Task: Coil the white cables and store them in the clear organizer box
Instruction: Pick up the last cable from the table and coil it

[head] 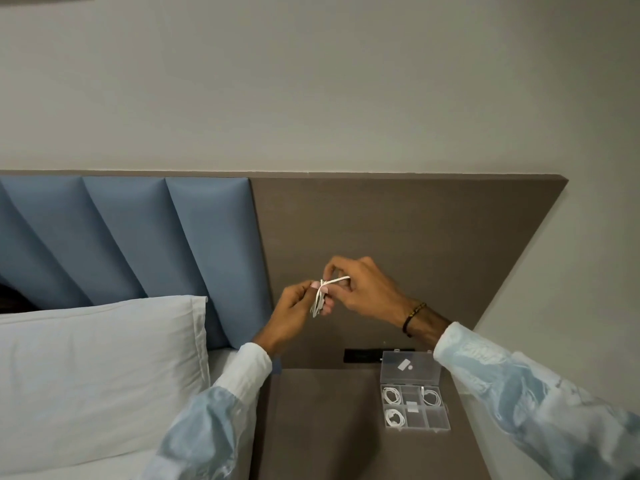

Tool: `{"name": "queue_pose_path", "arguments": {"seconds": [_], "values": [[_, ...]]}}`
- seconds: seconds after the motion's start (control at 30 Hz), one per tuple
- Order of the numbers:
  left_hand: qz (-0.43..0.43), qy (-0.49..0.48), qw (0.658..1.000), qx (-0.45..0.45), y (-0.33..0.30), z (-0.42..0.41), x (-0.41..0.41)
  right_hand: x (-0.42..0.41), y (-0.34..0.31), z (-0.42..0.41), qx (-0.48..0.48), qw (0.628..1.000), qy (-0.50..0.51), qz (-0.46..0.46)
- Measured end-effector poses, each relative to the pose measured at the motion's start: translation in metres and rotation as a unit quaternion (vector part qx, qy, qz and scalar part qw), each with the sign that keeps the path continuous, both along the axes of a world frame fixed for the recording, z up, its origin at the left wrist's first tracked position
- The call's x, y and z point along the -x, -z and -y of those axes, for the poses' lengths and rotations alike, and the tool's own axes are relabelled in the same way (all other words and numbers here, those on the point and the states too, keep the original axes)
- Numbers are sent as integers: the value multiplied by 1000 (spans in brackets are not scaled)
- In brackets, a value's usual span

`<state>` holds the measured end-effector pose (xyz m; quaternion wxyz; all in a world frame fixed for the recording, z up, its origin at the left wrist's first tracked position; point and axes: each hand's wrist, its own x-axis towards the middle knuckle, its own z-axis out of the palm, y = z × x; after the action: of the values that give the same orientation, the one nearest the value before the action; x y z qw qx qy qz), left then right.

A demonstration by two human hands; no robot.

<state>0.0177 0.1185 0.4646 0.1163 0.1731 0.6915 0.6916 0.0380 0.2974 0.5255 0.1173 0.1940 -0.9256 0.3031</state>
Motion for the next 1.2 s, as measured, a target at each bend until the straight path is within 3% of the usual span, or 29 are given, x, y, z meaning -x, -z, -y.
{"name": "queue_pose_path", "arguments": {"seconds": [0.1,0.2,0.33,0.53,0.73,0.83,0.9,1.03,1.1,1.2], "values": [[75,27,996,-33,-8,-4,-3,5,1,-6,19,998,-8,51],[93,54,993,-51,-15,-3,-7,8,12,-8,46,992,-21,115],[86,23,994,-70,-10,-8,-12,10,27,-10,45,992,6,118],[-27,-43,999,-8,5,-19,-19,14,38,-11,33,995,10,92],[-188,-71,960,193,18,-10,-12,12,40,-12,39,995,22,92],[-169,-54,959,220,13,-7,-8,12,39,-11,67,990,29,119],[-158,-60,958,233,12,-6,-6,13,36,-11,140,977,34,157],[-67,-80,979,177,8,0,-2,12,32,-23,238,931,29,273],[-36,-74,985,153,4,3,-1,12,30,-31,200,941,28,271],[9,-33,993,116,0,2,-5,15,28,-36,80,978,44,190]]}}
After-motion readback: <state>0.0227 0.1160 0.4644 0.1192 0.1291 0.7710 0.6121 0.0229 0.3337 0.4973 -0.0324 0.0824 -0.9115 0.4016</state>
